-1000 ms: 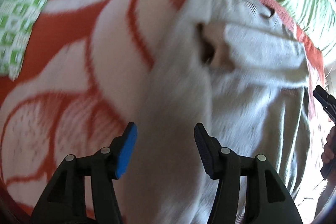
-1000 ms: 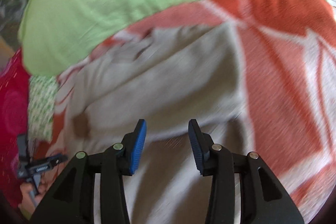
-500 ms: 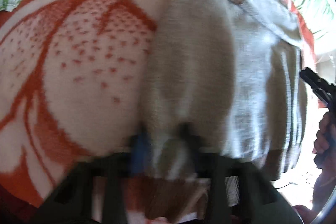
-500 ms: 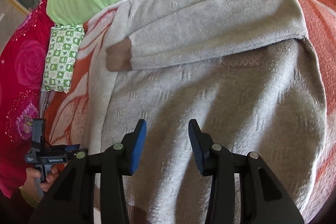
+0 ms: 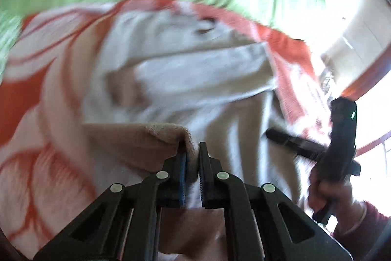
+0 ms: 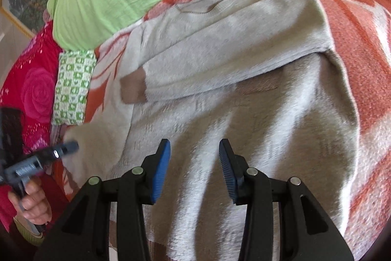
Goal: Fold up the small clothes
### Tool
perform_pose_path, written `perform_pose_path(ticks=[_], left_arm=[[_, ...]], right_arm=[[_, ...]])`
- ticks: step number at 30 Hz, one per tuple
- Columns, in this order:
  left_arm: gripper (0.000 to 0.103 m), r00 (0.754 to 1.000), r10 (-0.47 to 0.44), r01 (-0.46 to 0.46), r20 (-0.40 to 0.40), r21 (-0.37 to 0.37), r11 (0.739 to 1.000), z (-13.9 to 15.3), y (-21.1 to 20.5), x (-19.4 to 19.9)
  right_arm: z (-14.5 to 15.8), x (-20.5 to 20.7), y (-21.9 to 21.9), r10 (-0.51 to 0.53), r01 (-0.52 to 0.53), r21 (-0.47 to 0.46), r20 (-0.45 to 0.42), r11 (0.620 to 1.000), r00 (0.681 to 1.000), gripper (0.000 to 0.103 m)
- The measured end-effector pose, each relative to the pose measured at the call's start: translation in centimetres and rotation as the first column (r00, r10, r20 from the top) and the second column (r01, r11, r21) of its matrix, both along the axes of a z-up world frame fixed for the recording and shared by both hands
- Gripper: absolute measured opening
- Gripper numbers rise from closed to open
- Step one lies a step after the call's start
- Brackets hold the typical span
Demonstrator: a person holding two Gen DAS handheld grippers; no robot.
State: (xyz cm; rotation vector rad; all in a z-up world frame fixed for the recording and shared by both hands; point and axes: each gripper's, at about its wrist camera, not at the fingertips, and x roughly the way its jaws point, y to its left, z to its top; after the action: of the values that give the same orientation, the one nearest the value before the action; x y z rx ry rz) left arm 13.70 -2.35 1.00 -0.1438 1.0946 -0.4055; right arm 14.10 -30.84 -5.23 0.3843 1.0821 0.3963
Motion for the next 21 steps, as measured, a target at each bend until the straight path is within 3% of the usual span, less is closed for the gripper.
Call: perform_pose_path(ticks=[2, 5, 10, 13, 16, 19, 21], left_arm=[[0.006, 0.998, -0.052, 0.053, 0.018, -0.032, 0.998, -0.4, -3.6, 2.6], [0.006, 0.993, -0.113, 0.112, -0.023, -0.045, 0.993, -3.3, -8.7, 6.0], [0.012, 0.972, -0.164, 0.174, -0.168, 0.045, 0.984, -7.7, -12.0, 8.5], [0.021, 0.977, -0.163, 0.170, -0.140, 0.044, 0.984, -7.2, -9.8, 7.1], [0.033, 0.987, -0.118, 0.126, -0.110, 0.069, 0.990, -6.3, -5.4, 4.6], [0.048, 0.997, -0.016, 0.029, -0.080, 0.161, 0.986, -6.4, -0.1, 2.9], [0.050, 0.995, 0.063, -0.040, -0.080, 0.262, 0.964, -7.9, 3.4, 2.5]], right_arm=[[-0.1, 0.4, -1.2, -0.026, 0.026, 0.001, -0.003, 1.000, 1.000, 0.043], [-0.4, 0.8, -3.1, -0.071, 0.071, -0.005, -0.014, 0.997, 0.997, 0.043], [-1.3, 1.1, -6.1, -0.135, 0.133, -0.026, -0.049, 0.991, 0.990, 0.043], [-1.5, 1.0, -7.0, -0.137, 0.136, -0.026, -0.047, 0.990, 0.989, 0.043], [-1.7, 1.0, -6.8, -0.123, 0.122, -0.014, -0.054, 0.992, 0.991, 0.052], [-1.4, 1.1, -5.0, -0.066, 0.066, 0.005, -0.031, 0.998, 0.997, 0.055], [-1.0, 1.2, -3.2, 0.003, -0.003, -0.010, 0.000, 1.000, 1.000, 0.057]])
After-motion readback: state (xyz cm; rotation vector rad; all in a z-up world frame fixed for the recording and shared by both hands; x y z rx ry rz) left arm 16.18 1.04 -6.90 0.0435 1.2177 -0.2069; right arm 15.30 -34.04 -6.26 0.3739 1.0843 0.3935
